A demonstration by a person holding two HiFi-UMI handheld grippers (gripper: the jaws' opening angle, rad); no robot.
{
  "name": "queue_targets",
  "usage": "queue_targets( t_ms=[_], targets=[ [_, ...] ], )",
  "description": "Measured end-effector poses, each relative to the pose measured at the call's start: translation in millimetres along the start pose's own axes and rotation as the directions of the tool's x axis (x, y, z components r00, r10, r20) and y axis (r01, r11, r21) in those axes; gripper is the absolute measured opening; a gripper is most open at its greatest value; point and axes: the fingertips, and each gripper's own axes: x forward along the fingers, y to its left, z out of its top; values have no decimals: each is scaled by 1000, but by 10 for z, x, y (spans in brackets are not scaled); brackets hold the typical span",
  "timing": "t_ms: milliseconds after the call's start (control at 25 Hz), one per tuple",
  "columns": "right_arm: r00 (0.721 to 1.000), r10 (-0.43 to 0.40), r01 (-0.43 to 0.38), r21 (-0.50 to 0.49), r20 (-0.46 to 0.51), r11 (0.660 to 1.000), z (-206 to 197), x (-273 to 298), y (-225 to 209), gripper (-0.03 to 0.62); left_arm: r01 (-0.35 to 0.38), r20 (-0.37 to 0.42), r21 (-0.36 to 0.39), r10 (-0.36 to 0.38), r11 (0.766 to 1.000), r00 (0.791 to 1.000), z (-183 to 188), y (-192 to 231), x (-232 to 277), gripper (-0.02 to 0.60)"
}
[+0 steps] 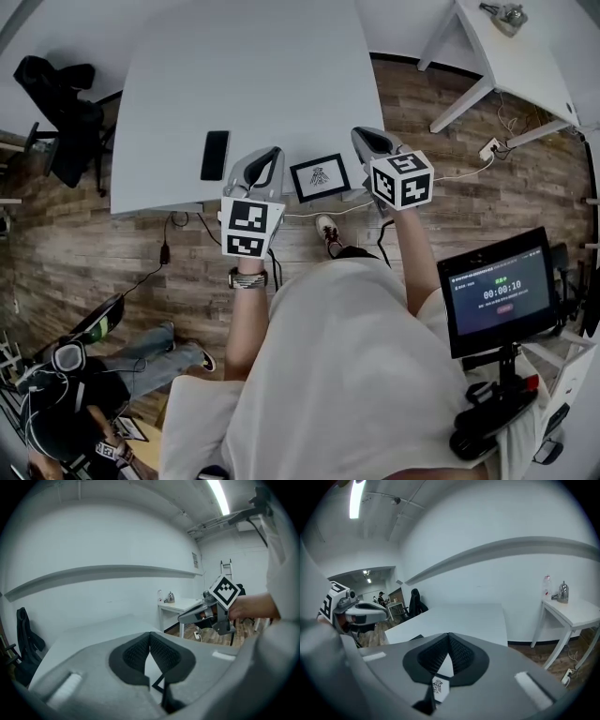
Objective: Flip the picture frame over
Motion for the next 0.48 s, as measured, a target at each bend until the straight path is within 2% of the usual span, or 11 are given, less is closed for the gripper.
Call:
queue_targets(
  t_ms=[240,480],
  targets=[
    [990,-57,73,-123,128,990,683,-285,83,3,-76,72,25,74,997,995,370,205,-134,6],
    [970,-67,115,-199,233,973,1228,-480,146,3,-94,147,55,85,994,985,740,316,-187,5]
  ],
)
